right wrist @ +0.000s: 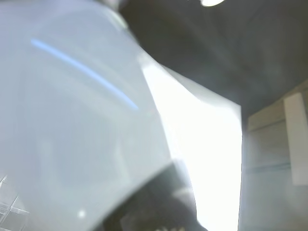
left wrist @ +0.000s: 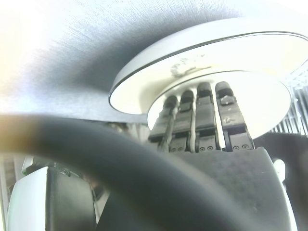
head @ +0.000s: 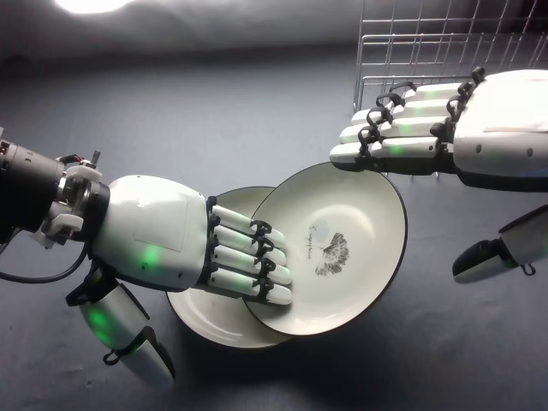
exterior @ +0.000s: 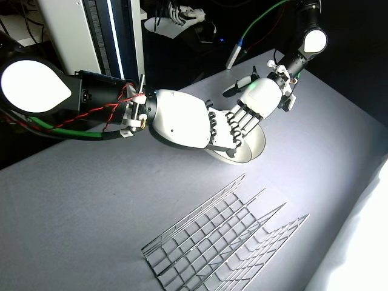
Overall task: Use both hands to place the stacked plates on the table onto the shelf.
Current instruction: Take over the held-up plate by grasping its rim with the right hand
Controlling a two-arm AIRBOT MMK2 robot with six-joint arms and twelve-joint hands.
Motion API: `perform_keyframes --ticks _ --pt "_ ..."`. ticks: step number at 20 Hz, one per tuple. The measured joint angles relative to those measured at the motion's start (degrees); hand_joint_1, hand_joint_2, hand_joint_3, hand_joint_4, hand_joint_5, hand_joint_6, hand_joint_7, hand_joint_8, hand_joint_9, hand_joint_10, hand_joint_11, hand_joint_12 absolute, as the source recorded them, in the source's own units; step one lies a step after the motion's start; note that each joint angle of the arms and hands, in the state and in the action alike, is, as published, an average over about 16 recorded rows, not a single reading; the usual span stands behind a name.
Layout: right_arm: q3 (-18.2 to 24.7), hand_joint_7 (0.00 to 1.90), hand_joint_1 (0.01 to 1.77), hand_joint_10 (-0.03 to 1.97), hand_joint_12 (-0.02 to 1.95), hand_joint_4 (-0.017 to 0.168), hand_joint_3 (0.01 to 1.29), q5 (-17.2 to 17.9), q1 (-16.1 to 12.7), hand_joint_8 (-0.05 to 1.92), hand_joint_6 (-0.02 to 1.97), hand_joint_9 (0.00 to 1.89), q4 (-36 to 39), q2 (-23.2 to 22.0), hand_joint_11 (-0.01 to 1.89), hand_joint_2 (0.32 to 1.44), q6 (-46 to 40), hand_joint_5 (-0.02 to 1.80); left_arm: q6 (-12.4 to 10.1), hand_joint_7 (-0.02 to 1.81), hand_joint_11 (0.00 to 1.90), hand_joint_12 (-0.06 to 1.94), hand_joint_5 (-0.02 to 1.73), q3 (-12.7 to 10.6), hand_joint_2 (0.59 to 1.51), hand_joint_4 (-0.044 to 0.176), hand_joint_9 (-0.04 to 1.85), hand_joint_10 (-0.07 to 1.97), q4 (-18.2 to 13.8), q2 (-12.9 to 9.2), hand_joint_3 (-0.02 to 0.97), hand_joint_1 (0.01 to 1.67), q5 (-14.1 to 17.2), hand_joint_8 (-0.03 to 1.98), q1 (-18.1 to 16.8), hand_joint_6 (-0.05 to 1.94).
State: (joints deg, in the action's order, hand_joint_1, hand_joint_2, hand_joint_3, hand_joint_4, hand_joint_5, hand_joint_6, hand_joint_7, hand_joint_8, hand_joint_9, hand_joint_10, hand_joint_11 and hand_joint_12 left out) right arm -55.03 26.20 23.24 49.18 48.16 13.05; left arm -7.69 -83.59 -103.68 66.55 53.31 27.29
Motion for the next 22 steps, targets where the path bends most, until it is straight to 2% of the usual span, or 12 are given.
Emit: perform_keyframes --ticks 4,8,14,22 --pt "-0.1 0.04 0.95 0.02 0.58 0.0 0.01 1.3 0.5 0.01 0.02 0.04 1.2 0.2 0.02 0.96 0.0 0.07 -0.1 -0.01 0.01 0.01 0.0 -0.1 1.072 -0.008 0.02 0.01 -0.2 0.2 0.001 0.01 0.0 -0.03 -0.2 -0.03" --pt "-0.1 0.03 1.07 0.02 0.58 0.001 0.01 2.4 1.1 0.01 0.02 0.03 2.3 0.3 0.02 0.97 -0.1 0.07 -0.2 -0.01 0.01 0.01 0.0 -0.3 1.074 -0.008 0.02 0.01 -0.3 0.3 0.0 0.01 0.0 -0.03 -0.4 -0.03" --pt "0.0 0.05 1.11 0.02 0.6 0.001 0.01 3.7 2.5 0.01 0.02 0.05 3.9 0.5 0.02 0.98 -0.1 0.1 -0.2 -0.01 0.01 0.01 0.0 -0.5 1.07 -0.008 0.02 0.01 -0.4 0.5 0.001 0.01 0.1 -0.03 -0.6 -0.03" --pt "0.1 0.05 1.07 0.02 0.59 0.0 0.01 4.3 4.0 0.01 0.02 0.05 4.9 1.5 0.02 0.98 -0.1 0.11 -0.3 -0.01 0.01 0.01 0.0 -0.9 1.06 -0.008 0.02 0.01 -0.5 0.7 0.001 0.01 0.3 -0.02 -0.7 -0.03"
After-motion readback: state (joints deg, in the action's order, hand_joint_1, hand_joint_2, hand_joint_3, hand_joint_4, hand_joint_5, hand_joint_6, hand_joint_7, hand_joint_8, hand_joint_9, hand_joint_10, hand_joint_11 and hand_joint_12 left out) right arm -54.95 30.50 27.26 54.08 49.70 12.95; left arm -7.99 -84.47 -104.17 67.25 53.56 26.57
